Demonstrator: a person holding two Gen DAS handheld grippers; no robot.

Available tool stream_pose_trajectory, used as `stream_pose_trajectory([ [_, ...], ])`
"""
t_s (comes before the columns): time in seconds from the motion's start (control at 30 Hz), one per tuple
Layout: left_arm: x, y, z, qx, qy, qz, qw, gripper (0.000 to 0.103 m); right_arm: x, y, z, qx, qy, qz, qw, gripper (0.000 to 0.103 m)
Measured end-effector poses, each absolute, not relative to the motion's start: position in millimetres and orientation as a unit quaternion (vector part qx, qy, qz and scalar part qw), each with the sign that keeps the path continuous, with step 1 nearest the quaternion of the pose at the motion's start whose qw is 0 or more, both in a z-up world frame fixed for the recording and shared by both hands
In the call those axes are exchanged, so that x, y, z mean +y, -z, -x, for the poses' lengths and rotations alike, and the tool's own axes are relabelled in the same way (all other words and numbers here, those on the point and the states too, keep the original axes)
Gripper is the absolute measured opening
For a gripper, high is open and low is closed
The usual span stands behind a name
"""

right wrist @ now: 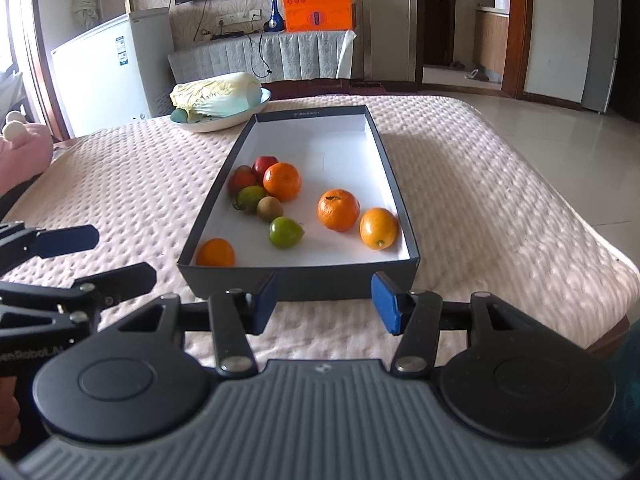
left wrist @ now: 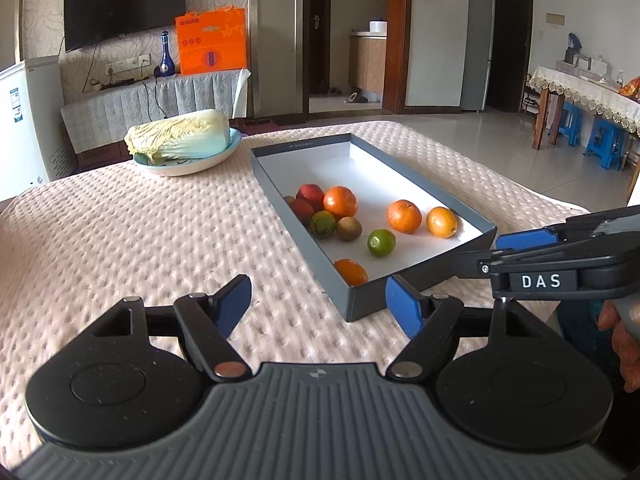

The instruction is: Organize fruits

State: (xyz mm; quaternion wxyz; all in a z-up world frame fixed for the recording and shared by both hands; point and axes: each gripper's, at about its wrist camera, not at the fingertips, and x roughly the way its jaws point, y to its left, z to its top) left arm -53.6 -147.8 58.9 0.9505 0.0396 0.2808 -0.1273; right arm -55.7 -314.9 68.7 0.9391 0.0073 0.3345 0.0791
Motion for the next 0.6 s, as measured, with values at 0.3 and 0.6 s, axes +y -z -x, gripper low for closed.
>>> stream_pose_trajectory([
  [0.3,-150.6,-57.0,53.1,0.281,0.127,-0.048,0.95,0.08,-313.8,-63.6,55.1,0.35,-0.086,0.002,0.933,0.056],
  [0.6,-151.7,-56.5,53.8,0.279,0.128,-0.052,0.95,0.08,-309.3,-60.2,53.8,0.362,-0.09,0.012,0.928,0.056],
])
